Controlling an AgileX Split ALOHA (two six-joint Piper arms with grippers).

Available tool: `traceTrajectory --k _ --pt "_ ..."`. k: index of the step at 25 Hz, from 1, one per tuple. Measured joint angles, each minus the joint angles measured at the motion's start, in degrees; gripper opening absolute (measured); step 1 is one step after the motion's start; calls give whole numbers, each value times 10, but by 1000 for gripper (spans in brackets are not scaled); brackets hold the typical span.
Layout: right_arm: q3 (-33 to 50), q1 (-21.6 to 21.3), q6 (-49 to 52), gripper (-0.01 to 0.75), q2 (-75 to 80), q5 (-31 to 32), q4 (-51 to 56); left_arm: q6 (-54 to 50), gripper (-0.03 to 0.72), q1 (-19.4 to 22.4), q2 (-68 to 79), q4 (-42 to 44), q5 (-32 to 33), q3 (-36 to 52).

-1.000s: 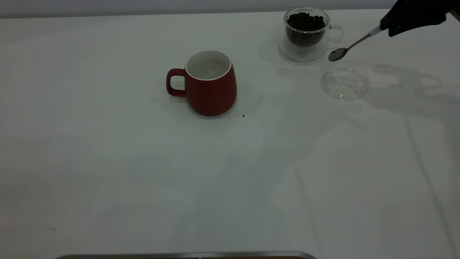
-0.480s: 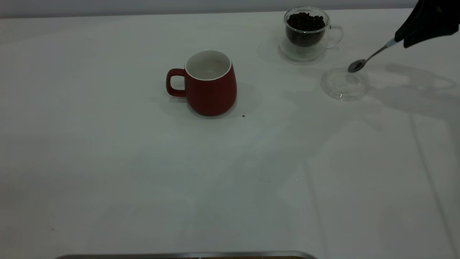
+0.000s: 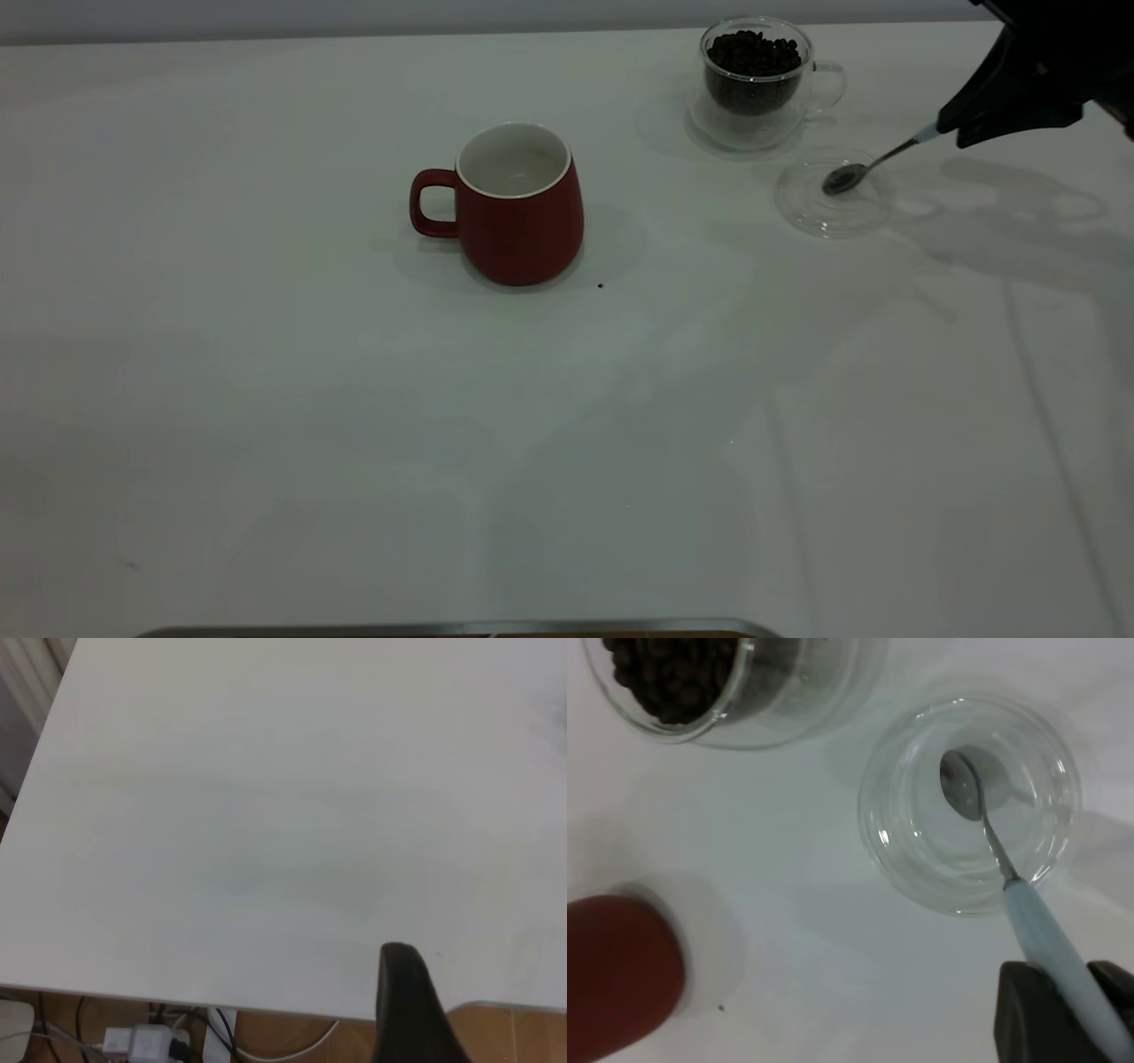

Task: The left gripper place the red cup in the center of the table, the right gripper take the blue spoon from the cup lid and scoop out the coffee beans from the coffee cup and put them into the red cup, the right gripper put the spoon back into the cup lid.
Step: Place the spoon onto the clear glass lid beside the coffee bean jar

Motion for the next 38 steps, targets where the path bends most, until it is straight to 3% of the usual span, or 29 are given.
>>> traceTrajectory --k 8,25,38 --pt "0 0 -111 114 34 8 113 0 482 0 0 0 0 0" --pt "-1 -1 -235 114 79 63 212 -1 480 0 0 0 0 0" --pt "-1 -1 -250 114 80 63 218 0 480 0 0 0 0 0"
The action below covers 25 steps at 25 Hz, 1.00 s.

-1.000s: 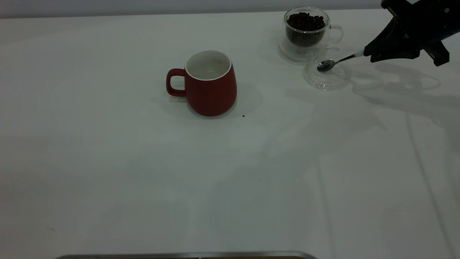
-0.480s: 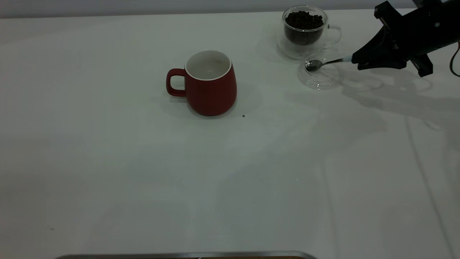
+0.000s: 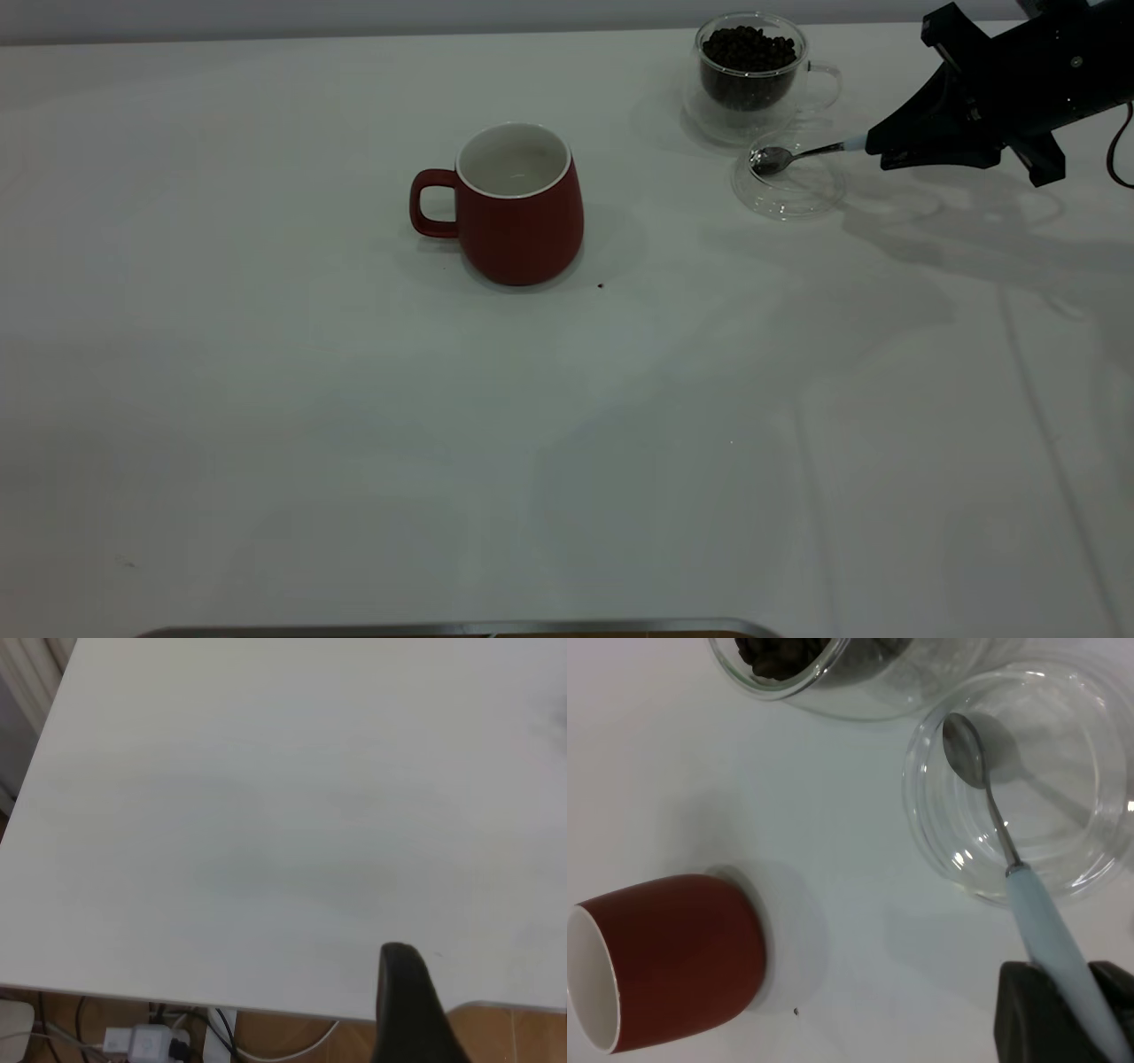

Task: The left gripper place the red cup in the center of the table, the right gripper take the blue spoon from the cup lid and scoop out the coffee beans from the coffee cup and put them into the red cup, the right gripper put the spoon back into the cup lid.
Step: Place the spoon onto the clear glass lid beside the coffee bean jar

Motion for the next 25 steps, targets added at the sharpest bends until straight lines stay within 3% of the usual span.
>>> traceTrajectory --k 9,19,25 --pt "0 0 0 134 0 0 -6 0 480 0 0 0 0 0" --pt "0 0 0 232 24 0 -9 0 480 0 0 0 0 0" --pt "0 0 0 247 29 -3 -9 0 480 0 0 0 0 0"
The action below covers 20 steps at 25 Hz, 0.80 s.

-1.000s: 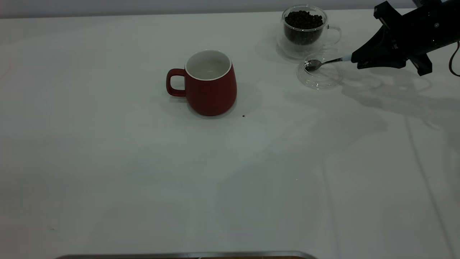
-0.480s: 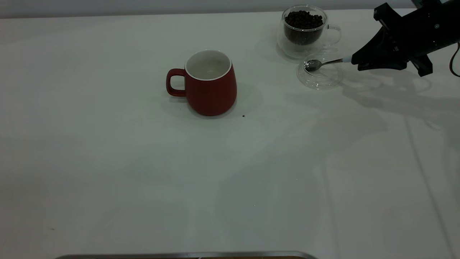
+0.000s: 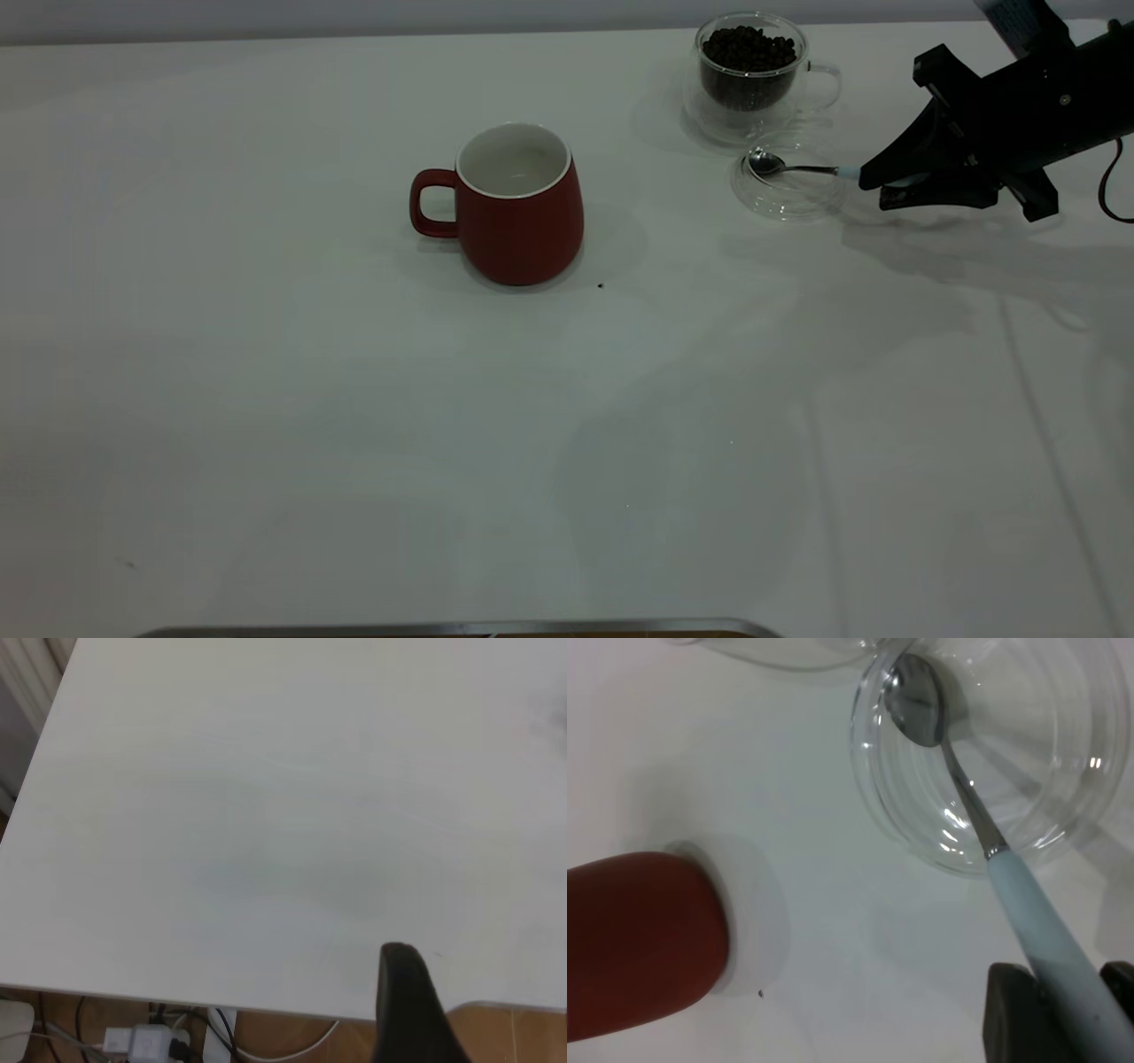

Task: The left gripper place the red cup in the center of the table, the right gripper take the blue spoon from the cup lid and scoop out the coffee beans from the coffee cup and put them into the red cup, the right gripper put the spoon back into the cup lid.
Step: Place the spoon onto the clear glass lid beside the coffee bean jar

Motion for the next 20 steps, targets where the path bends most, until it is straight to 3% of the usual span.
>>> traceTrajectory --k 13,20 --pt "0 0 2 493 2 -1 -9 -1 480 0 0 0 0 0" --pt "0 0 29 512 -5 -18 -63 -1 480 0 0 0 0 0"
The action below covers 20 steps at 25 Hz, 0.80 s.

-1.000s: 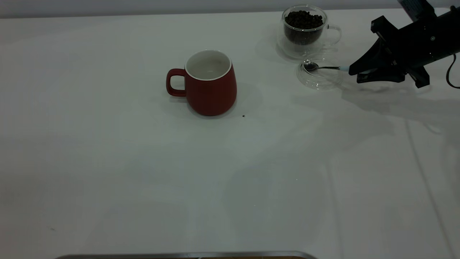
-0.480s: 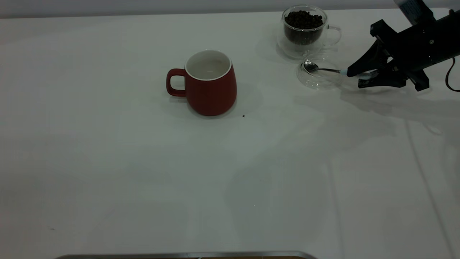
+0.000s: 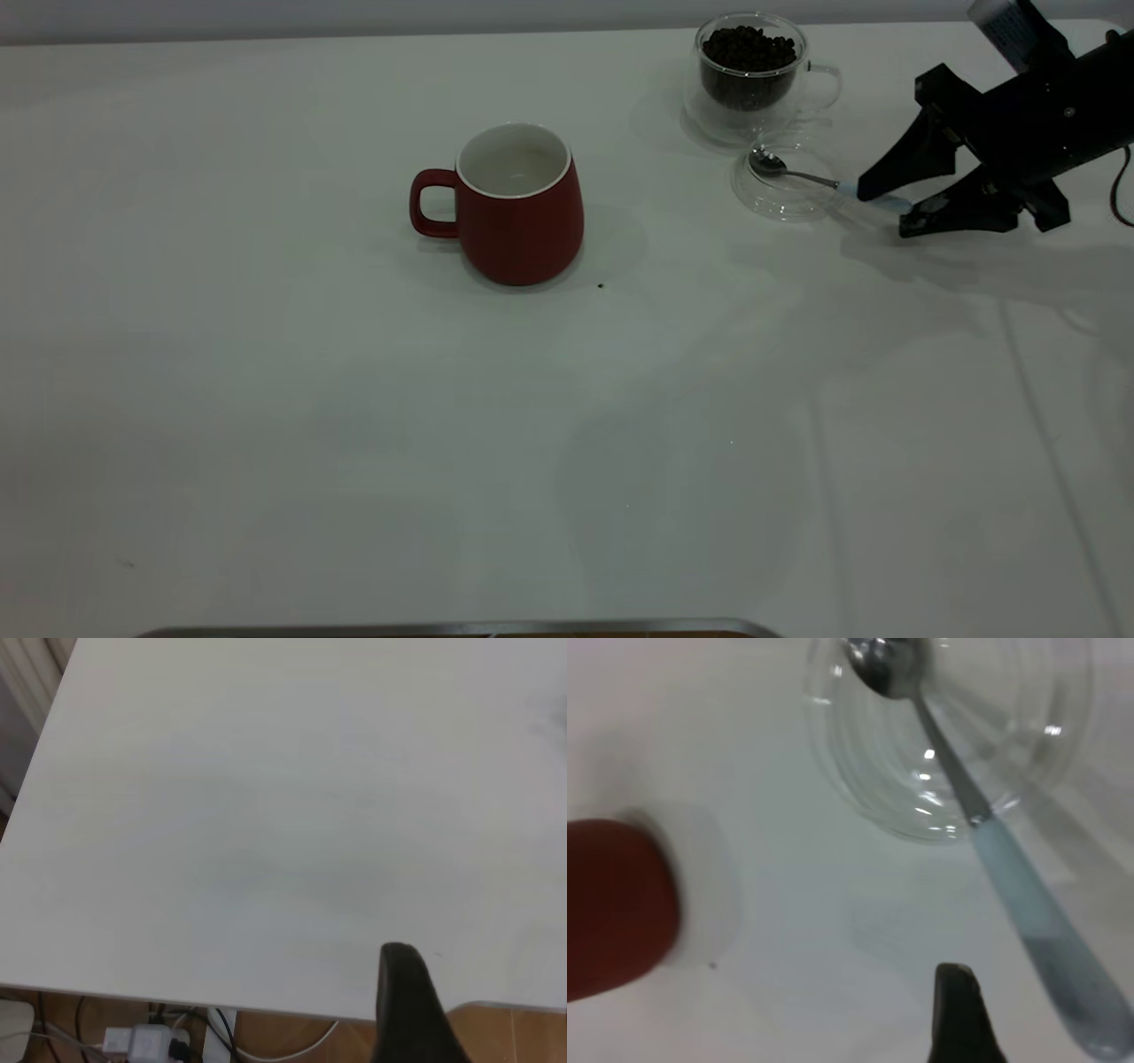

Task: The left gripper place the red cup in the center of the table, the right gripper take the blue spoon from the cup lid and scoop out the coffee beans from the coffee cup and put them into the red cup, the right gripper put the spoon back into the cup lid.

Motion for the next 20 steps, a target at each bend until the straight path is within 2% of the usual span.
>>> traceTrajectory --k 5,8,12,15,20 --pt "0 0 48 512 -28 -21 -87 0 480 0 0 0 0 0" --pt "0 0 124 512 -73 -15 -209 0 480 0 0 0 0 0" --pt "0 10 235 512 -189 29 -367 0 480 0 0 0 0 0" --pt "0 34 302 512 -304 68 -459 0 480 0 0 0 0 0" --pt "1 58 376 512 -473 146 -512 0 480 0 0 0 0 0"
